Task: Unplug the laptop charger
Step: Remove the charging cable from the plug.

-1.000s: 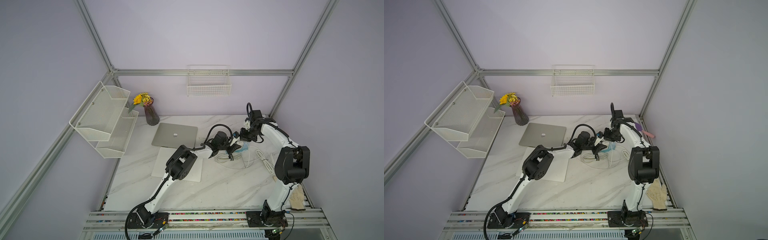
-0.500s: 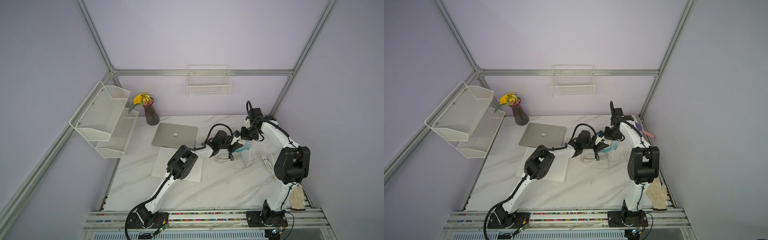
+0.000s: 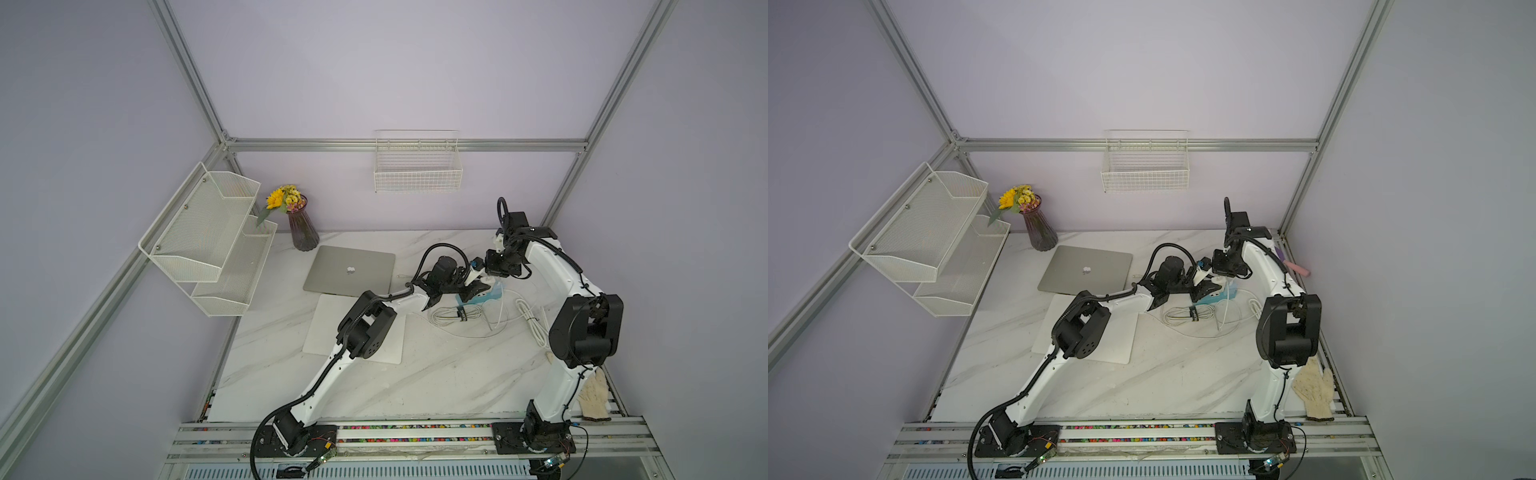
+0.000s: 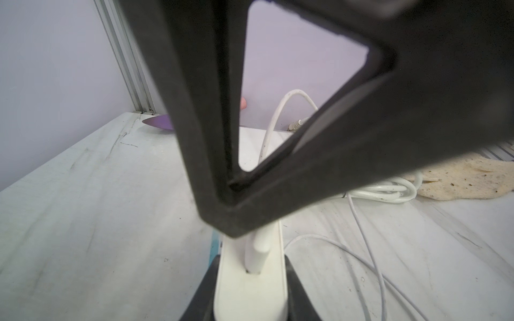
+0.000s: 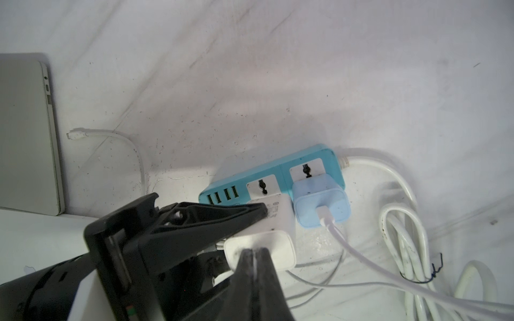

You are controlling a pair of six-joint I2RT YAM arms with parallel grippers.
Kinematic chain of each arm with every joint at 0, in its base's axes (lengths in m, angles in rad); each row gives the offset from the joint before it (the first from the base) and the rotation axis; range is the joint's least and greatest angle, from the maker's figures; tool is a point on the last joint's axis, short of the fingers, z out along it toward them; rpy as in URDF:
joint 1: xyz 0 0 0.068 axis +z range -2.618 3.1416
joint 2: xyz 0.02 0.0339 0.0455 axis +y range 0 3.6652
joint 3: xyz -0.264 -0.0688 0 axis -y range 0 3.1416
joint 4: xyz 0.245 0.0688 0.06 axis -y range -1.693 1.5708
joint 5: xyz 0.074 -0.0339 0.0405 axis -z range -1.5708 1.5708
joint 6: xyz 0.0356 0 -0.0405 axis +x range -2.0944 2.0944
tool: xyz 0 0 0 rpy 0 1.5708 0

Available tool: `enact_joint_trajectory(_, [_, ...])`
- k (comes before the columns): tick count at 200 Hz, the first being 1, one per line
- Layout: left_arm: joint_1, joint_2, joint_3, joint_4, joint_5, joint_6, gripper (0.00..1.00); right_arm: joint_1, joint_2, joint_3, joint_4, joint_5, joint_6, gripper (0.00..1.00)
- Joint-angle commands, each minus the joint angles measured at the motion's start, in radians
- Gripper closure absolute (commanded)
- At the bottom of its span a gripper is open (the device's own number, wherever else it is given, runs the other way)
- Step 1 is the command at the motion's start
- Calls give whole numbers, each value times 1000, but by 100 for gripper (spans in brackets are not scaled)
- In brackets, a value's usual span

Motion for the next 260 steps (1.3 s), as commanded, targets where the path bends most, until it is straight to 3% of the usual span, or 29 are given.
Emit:
enact_joint_trajectory(1, [-124, 198, -100, -522, -164, 349, 100, 43, -110, 133, 102, -80, 149, 100])
enact_joint_trajectory(215, [-133, 220, -51, -587, -176, 357, 100, 36, -163, 459, -83, -28, 141, 100])
enact_joint_trajectory(246, [-131, 178, -88, -542, -226, 335, 100, 37, -186, 363, -34, -44, 145, 100])
enact_joint_trajectory(260, [-122, 119, -181, -431, -264, 298, 100, 36, -218, 295, 19, -44, 150, 100])
